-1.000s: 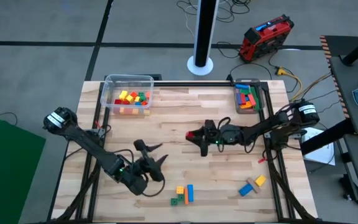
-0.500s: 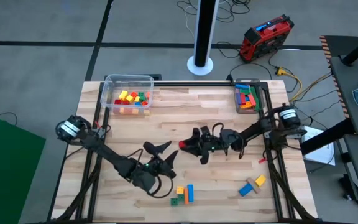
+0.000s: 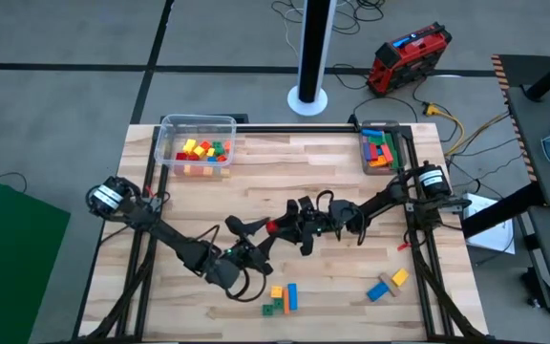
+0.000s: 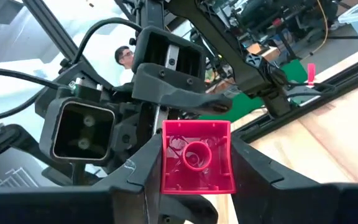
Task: Sort blocks by size
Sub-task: Put the red square game piece into the transparent bin
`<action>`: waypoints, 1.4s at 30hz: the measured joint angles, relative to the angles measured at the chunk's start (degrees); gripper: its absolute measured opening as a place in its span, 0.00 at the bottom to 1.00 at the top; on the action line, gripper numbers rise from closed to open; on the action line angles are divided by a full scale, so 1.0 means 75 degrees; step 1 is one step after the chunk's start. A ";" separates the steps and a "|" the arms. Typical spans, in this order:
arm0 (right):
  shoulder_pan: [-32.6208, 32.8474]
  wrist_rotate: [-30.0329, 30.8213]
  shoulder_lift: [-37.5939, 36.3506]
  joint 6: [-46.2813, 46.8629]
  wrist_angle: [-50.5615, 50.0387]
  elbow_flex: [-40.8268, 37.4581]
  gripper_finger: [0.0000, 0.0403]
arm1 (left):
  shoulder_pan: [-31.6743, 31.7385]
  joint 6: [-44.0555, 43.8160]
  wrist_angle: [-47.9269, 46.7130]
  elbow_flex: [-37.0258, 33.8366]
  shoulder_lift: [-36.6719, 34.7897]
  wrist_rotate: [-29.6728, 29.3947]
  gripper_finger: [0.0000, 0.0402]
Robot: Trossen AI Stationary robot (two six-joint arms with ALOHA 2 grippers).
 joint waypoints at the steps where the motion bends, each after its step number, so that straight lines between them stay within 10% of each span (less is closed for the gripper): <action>1: 0.0000 0.0000 0.0000 0.0000 0.0000 0.0000 0.33 | 0.0029 0.0003 0.0048 0.0000 0.0000 0.0066 0.55; 22: -0.0006 0.0064 0.0000 0.0074 0.0009 0.0000 0.34 | 0.0191 0.0842 0.0445 0.0009 -0.0006 0.0501 0.30; 42: -0.1039 -0.0789 -0.1190 -0.0035 -0.1037 -0.0715 0.69 | 0.0228 0.1000 -0.0377 -0.0169 -0.1017 0.0272 0.31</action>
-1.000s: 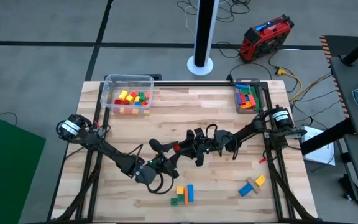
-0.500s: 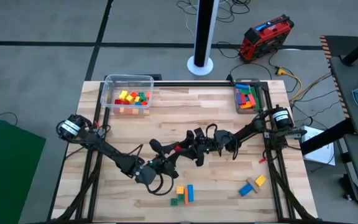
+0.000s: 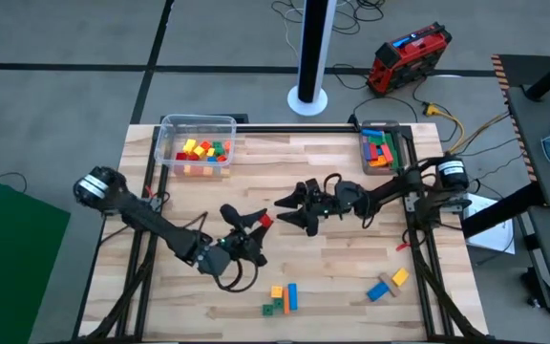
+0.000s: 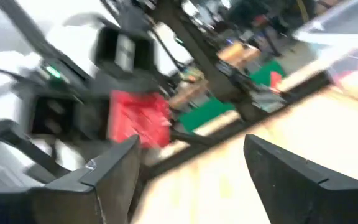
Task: Sort blocks by size
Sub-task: Put the red square game piece into the transparent bin
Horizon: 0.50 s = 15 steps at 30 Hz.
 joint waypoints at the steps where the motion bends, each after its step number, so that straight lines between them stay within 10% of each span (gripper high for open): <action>1: -0.0010 0.0011 -0.0090 -0.0083 -0.0253 -0.0014 0.69 | 0.0020 -0.0159 -0.0280 0.0000 -0.0182 0.0223 0.31; 8: 0.0022 0.0139 -0.0392 -0.0426 -0.1823 -0.0021 0.70 | 0.0822 -0.3498 -0.5124 -0.0026 -0.2229 0.2285 0.31; 15: 0.0095 0.0318 -0.0349 -0.0620 -0.2087 -0.0026 0.65 | 0.3613 -0.7146 -0.9746 0.0050 -0.4206 0.3549 0.31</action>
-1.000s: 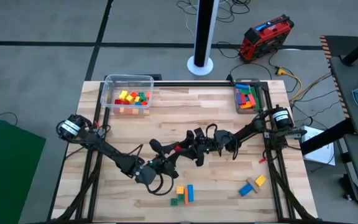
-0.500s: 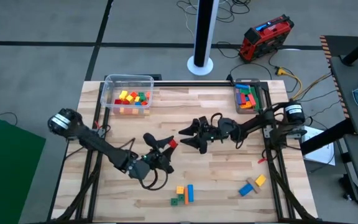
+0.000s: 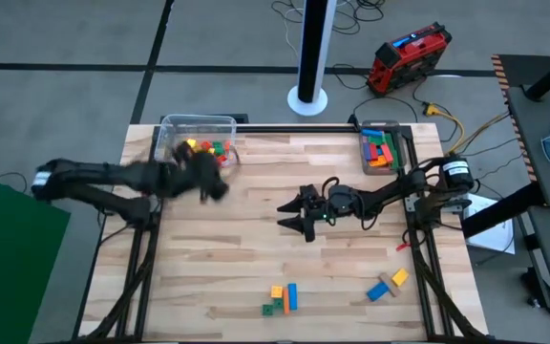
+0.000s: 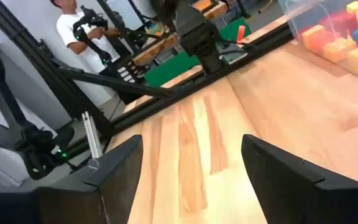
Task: Sort blocks by size
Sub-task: Put the red square game piece into the transparent bin, then put the blue rectangular game piece into the black bin
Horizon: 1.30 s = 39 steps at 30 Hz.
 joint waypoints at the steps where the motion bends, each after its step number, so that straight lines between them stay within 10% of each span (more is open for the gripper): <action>1: 0.0016 0.0032 0.0000 -0.0035 0.0005 0.0000 0.64 | 0.0568 -0.0237 -0.0128 0.0003 -0.0187 0.0136 0.31; 11: 0.0349 0.0146 0.0006 -0.0071 -0.0098 0.0015 0.60 | 0.5855 -0.0278 -0.0965 0.0004 -0.0252 0.3005 0.36; 22: 0.0463 0.0555 0.0015 0.0073 -0.0921 0.0102 0.65 | 0.5975 0.0287 -0.0972 0.0003 -0.0080 0.3496 0.54; 29: 0.1041 0.1148 0.0015 0.0212 -0.0906 0.0108 0.61 | 0.3338 -0.0586 0.0055 0.0003 -0.0509 0.2641 0.54; 39: 0.2121 0.3059 0.0015 0.0237 -0.1407 0.0108 0.53 | -0.3287 -0.0876 0.1903 -0.0006 0.0159 -0.1714 0.53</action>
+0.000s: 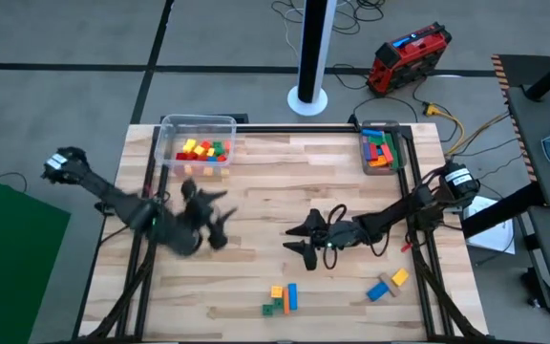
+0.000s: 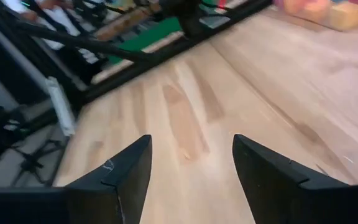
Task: Sort blocks by size
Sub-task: Put the blue rectangular game piece into the black bin
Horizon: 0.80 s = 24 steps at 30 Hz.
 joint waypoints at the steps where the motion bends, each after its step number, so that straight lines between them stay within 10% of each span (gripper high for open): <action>1: 0.0043 0.0118 0.0000 0.0004 -0.0148 0.0000 0.52 | -0.0465 -0.0129 0.0045 -0.0004 0.0178 -0.0446 0.53; 6: 0.0135 0.0174 0.0000 0.0220 -0.0488 -0.0006 0.49 | -0.1595 -0.0410 0.0094 -0.0012 0.1023 -0.2132 0.53; 15: 0.0161 0.0279 -0.0007 0.1144 -0.1074 0.0060 0.43 | -0.1254 -0.0147 0.0091 -0.0015 0.2030 -0.0036 0.49; 24: 0.0404 -0.0322 -0.0138 0.2558 -0.5586 0.1427 0.34 | -0.1243 0.0355 0.0360 -0.0015 0.2373 0.0025 0.48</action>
